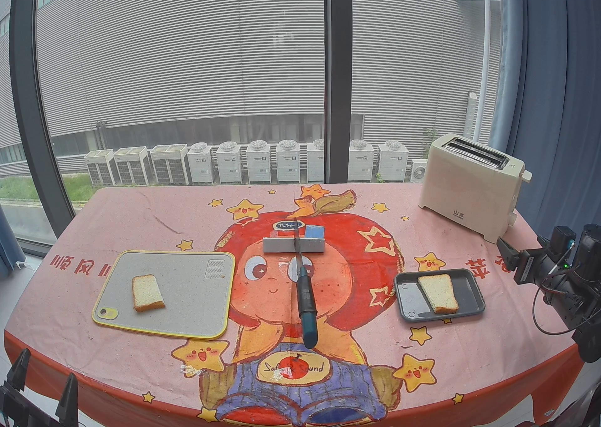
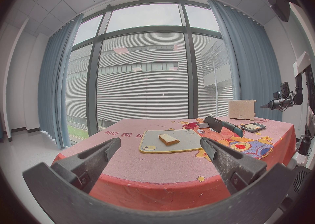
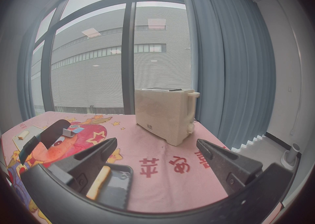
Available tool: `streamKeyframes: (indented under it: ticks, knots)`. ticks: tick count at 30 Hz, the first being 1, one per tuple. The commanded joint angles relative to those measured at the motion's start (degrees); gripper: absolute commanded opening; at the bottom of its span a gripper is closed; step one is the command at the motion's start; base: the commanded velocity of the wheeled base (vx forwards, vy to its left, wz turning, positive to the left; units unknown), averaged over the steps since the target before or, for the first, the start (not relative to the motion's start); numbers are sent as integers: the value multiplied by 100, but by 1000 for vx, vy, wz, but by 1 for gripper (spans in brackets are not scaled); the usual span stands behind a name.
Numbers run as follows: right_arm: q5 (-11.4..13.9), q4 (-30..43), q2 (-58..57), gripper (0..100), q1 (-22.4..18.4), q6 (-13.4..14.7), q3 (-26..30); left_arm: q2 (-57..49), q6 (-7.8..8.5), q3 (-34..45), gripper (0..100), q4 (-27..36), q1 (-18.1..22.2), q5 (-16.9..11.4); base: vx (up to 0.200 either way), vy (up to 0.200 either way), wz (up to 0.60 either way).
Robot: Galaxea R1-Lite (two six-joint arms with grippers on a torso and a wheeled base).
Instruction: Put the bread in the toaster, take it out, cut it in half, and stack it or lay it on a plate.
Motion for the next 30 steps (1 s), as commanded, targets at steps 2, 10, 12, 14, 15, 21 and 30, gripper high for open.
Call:
streamKeyframes:
  ticks: [2,10,12,14,15,21,30]
  knots:
    - [331,-398,3,100,-623,-119,466,-93,-1,101,100,-2,1,0,0,0,0]
    - [639,-1206,-191,100,-1072,-357,791,-93,-1,101,100,-2,1,0,0,0,0]
    - [665,-1145,-340,100,-1098,-357,791,-93,-1,101,100,-2,1,0,0,0,0]
    - [779,-1022,-674,100,-1116,-401,791,-93,-1,101,100,-2,1,0,0,0,0]
    - [814,-960,-788,100,-1116,-409,791,-93,-1,101,100,-2,1,0,0,0,0]
    - [832,253,-1957,100,-1098,-629,791,-93,-1,101,100,-2,1,0,0,0,0]
    - [858,2450,-3961,100,-1028,-629,765,-93,-1,101,100,-2,1,0,0,0,0]
